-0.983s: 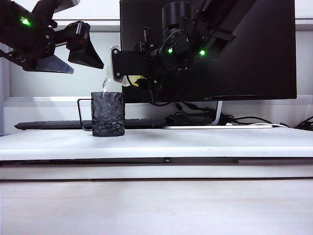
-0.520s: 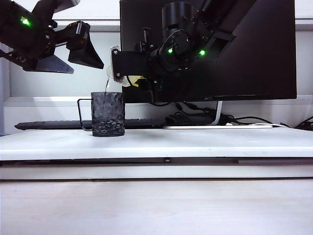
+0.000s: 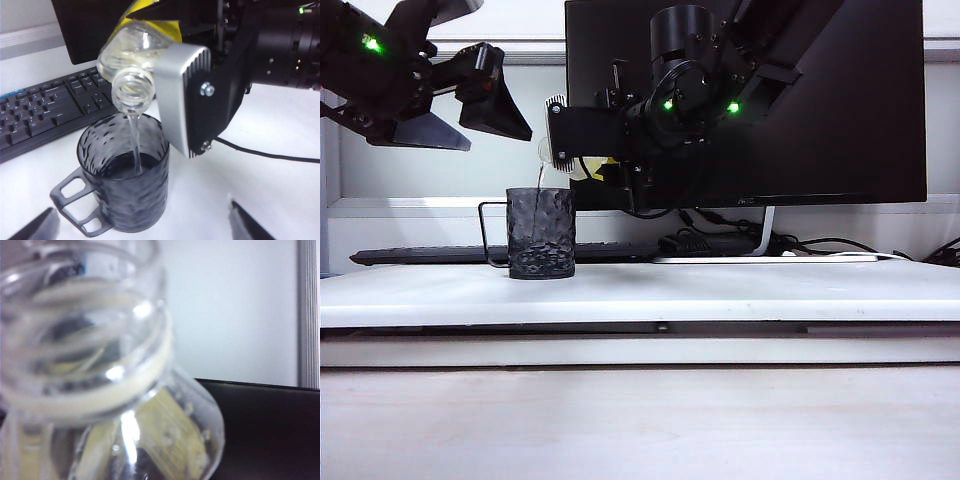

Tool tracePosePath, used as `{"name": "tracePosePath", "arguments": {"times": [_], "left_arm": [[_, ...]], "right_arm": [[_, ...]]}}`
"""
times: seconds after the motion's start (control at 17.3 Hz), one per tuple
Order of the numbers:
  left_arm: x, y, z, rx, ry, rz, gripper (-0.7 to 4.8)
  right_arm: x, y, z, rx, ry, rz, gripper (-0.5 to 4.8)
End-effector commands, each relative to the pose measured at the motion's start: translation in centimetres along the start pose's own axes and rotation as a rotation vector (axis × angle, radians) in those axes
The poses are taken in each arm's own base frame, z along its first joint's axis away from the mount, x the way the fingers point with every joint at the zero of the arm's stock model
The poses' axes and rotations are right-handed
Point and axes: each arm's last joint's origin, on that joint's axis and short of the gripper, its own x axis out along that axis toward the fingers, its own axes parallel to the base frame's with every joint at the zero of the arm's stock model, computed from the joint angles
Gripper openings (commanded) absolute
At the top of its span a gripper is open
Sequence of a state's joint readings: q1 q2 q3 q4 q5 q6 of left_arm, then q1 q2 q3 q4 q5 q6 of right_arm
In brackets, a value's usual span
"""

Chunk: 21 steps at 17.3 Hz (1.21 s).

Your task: Carefully pick up the bottle and pour some water from the bottle into the cup.

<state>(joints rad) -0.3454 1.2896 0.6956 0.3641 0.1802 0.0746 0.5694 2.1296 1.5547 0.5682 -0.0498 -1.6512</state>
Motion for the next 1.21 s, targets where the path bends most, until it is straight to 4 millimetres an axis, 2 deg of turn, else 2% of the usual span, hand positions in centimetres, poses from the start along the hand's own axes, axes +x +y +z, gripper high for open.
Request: {"name": "tracePosePath", "arguments": {"times": [0.06, 0.52, 1.21], "left_arm": [[-0.1, -0.02, 0.26, -0.001, -0.012, 0.001, 4.79], [-0.1, -0.02, 0.24, -0.001, -0.011, 0.0, 4.79], [-0.1, -0.03, 0.12, -0.003, 0.002, 0.0, 4.79]], "right_arm": [[-0.17, -1.29, -0.01, -0.006, -0.002, -0.056, 1.97], [-0.16, -1.24, 0.0, -0.006, -0.002, -0.05, 1.98], [-0.16, -1.25, -0.03, -0.103, -0.003, -0.051, 1.97]]}}
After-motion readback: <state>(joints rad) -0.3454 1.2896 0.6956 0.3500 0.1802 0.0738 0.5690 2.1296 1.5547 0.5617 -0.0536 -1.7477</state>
